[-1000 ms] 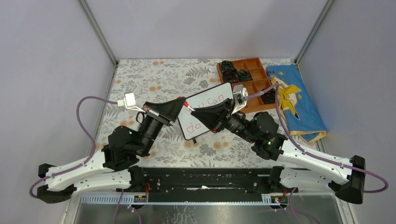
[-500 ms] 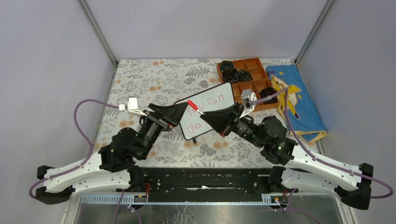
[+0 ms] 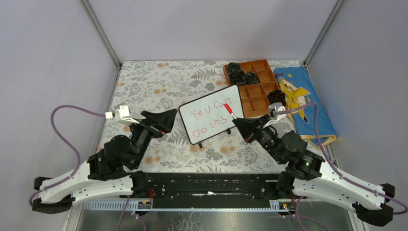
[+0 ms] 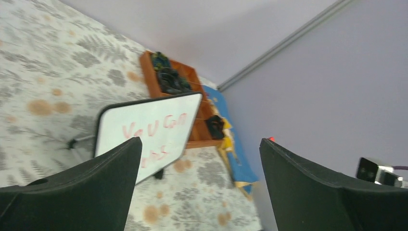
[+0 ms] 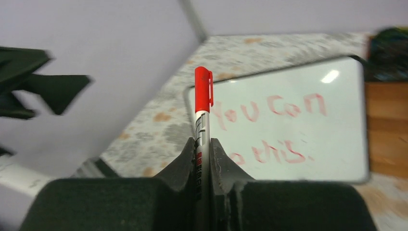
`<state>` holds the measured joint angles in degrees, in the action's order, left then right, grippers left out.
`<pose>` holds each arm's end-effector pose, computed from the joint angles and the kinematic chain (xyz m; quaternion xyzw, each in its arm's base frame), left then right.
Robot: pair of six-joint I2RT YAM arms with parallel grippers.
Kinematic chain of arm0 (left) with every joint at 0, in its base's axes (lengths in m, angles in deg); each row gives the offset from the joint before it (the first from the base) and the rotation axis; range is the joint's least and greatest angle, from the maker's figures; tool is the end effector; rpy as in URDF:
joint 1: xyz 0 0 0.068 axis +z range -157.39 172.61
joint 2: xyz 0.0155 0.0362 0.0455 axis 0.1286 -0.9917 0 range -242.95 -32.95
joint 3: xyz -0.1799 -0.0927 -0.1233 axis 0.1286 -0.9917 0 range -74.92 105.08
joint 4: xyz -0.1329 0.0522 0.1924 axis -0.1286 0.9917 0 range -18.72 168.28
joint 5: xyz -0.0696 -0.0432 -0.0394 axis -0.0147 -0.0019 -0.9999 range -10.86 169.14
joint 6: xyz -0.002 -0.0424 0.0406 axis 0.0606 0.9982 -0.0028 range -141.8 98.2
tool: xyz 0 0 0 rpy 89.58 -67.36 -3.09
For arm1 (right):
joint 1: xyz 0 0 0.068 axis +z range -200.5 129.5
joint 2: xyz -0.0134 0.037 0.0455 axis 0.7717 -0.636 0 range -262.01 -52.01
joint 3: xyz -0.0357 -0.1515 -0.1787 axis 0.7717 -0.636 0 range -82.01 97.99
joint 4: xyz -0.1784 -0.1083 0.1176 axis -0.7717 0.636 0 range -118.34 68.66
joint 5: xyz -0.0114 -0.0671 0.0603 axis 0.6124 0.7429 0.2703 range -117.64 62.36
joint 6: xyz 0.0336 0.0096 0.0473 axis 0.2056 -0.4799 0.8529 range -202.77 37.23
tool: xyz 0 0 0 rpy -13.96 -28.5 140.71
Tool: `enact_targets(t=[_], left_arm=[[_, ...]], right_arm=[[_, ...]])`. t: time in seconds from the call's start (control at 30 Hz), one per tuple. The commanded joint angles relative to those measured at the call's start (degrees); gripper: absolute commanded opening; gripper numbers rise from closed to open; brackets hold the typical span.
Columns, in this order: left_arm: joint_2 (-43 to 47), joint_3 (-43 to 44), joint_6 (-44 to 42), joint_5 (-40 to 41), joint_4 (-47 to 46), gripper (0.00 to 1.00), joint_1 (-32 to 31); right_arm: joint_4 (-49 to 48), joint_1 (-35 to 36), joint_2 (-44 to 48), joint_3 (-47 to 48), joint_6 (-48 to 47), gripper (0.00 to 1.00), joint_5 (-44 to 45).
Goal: Write a sentence on the whiteboard
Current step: Close the whiteboard marker at the center of the board, then place the whiteboard marker at the center of the board.
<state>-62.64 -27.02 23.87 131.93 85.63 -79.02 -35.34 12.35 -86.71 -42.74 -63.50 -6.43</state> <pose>0.0682 -0.0977 0.3588 -0.1791 0.6690 -0.4009 0.5997 0.0873 0.1362 0.3429 -0.0983 0.6299 0.4125 0.6507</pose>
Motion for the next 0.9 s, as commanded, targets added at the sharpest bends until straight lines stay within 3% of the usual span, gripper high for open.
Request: enact_targets(t=[0.0, 0.27, 0.5, 0.63, 0.87], left_arm=[[0.92, 0.51, -12.16, 7.44, 5.76, 0.99, -0.26], [1.83, -5.84, -28.84, 12.72, -0.56, 0.99, -0.26], [0.91, -11.44, -29.87, 11.99, -1.46, 0.99, -0.3], [0.59, -13.48, -31.26, 11.08, -4.08, 0.99, -0.26], [-0.89, -11.31, -29.99, 10.36, 0.28, 0.99, -0.26]], right_arm=[[12.28, -0.19, 1.5, -3.71, 4.47, 0.0, 19.45], [18.92, -0.18, -0.01, -12.53, 16.05, 0.0, 31.23], [22.53, -0.5, -3.38, -15.41, 24.14, 0.0, 37.93], [21.99, -3.36, -6.43, -16.56, 24.52, 0.0, 34.74], [19.94, -10.71, -5.9, -19.33, 25.44, 0.0, 27.61]])
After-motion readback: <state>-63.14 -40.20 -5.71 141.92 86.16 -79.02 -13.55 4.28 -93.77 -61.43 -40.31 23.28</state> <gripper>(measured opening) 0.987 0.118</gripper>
